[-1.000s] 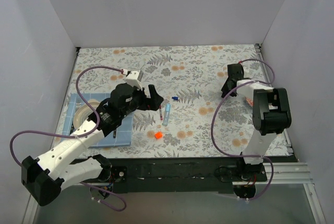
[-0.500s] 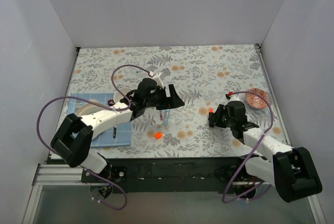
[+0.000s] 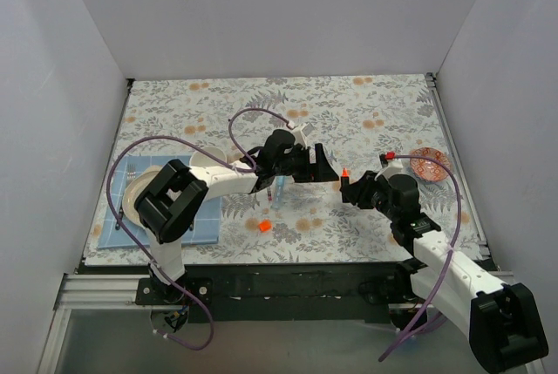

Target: Insert the pens into the pen caps

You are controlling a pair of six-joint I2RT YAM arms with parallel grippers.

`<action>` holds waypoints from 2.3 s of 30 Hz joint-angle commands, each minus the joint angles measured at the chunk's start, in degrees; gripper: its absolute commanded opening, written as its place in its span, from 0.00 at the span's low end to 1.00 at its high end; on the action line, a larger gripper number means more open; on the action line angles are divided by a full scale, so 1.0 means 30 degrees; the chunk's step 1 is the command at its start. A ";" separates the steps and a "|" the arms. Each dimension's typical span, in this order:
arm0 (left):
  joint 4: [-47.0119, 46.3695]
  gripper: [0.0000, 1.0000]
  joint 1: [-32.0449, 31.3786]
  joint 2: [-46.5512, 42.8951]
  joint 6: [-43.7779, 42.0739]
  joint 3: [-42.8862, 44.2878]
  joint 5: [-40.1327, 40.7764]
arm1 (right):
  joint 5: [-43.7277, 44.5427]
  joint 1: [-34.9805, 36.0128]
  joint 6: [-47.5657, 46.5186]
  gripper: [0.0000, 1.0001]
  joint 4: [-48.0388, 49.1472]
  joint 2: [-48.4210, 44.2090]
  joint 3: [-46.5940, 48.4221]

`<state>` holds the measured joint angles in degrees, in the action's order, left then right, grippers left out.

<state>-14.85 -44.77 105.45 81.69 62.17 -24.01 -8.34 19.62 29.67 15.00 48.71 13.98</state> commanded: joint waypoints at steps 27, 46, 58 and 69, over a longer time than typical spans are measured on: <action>-0.3365 0.00 -0.0399 -0.2480 0.0541 0.0548 -0.7754 | -0.9808 0.0112 0.4716 0.57 0.1840 -0.5217 -0.0583; -0.9085 0.00 -0.0310 -0.5179 0.3621 -0.1710 -1.1011 | -1.2630 0.0112 1.1701 0.43 1.0613 -0.6568 -0.2052; -0.9637 0.00 -0.0456 -0.4330 0.3207 -0.1653 -1.0601 | -1.2981 0.0141 1.2230 0.43 1.0587 -0.5837 -0.1408; -0.9642 0.08 -0.0603 -0.3655 0.3561 -0.0832 -0.9755 | -1.4007 0.0141 1.2548 0.01 1.1634 -0.4958 -0.1406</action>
<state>-42.48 -46.26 94.89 92.23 57.32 -55.51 -48.42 19.94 65.78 44.64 33.17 7.73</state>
